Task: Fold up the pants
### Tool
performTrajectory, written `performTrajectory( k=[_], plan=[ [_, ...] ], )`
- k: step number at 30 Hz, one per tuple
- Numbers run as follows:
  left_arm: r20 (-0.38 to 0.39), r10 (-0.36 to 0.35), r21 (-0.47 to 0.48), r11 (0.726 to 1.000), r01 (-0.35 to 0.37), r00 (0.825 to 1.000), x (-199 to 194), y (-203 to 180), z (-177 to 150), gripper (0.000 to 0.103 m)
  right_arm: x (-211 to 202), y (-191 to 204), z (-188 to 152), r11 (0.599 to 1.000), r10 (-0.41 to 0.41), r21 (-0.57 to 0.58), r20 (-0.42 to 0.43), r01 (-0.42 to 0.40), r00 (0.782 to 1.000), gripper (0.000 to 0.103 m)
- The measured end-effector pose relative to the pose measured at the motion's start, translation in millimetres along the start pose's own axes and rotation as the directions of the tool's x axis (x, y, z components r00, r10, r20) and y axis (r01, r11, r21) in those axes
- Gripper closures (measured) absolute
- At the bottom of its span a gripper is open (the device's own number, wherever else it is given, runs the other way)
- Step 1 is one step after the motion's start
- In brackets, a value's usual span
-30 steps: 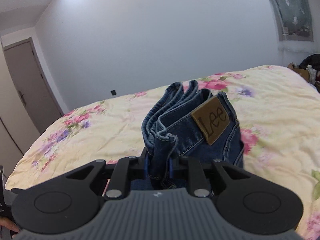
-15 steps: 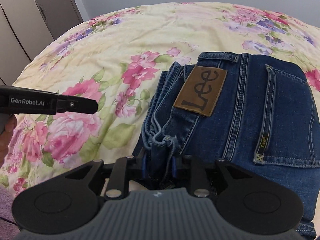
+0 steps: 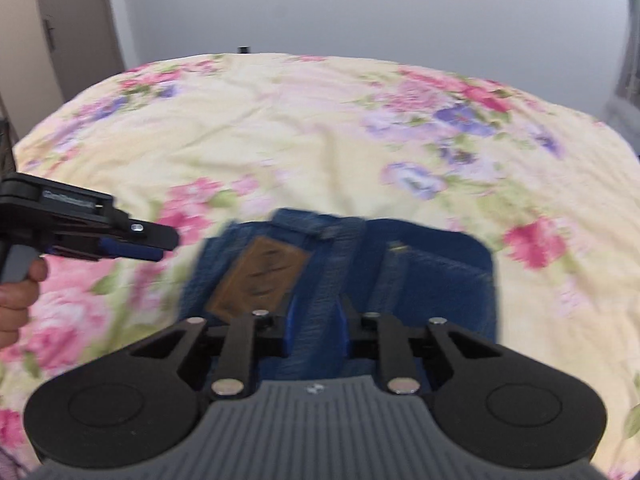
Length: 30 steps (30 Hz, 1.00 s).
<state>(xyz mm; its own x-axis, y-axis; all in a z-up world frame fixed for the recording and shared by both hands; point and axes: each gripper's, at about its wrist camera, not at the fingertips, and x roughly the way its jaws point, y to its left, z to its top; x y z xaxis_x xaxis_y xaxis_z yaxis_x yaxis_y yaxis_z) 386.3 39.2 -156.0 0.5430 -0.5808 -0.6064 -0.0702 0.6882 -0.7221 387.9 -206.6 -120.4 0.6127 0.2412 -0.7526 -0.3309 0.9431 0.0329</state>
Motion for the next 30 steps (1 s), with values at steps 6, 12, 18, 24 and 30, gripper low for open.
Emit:
performTrajectory(
  k=[6,12,18,24,30],
  plan=[
    [-0.063,-0.008,-0.013,1.0,0.007,0.998,41.0,2.7,15.9,0.064,26.6,-33.6,-16.5,0.997,0.045,0.062,-0.064,-0.042,0.997,0.095],
    [0.009,-0.091,0.169,0.982,0.088,0.996,17.4,-33.6,26.2,0.069,36.4,-32.5,-35.0,0.995,0.095,0.048,-0.056,-0.092,0.994,0.094],
    [-0.031,-0.05,0.192,0.98,0.055,0.998,10.3,-50.5,19.6,0.065,40.5,-36.4,-38.8,0.988,0.131,0.091,-0.056,-0.126,0.99,0.094],
    [-0.098,0.004,0.21,0.977,0.017,0.995,32.8,-53.3,-3.9,0.061,39.0,-36.6,-41.2,0.986,0.14,0.099,-0.049,-0.135,0.989,0.094],
    [-0.06,0.069,0.241,0.969,-0.053,0.996,52.4,-49.2,-3.9,0.057,40.6,-44.5,-44.6,0.976,0.185,0.125,-0.042,-0.179,0.982,0.094]
  ],
)
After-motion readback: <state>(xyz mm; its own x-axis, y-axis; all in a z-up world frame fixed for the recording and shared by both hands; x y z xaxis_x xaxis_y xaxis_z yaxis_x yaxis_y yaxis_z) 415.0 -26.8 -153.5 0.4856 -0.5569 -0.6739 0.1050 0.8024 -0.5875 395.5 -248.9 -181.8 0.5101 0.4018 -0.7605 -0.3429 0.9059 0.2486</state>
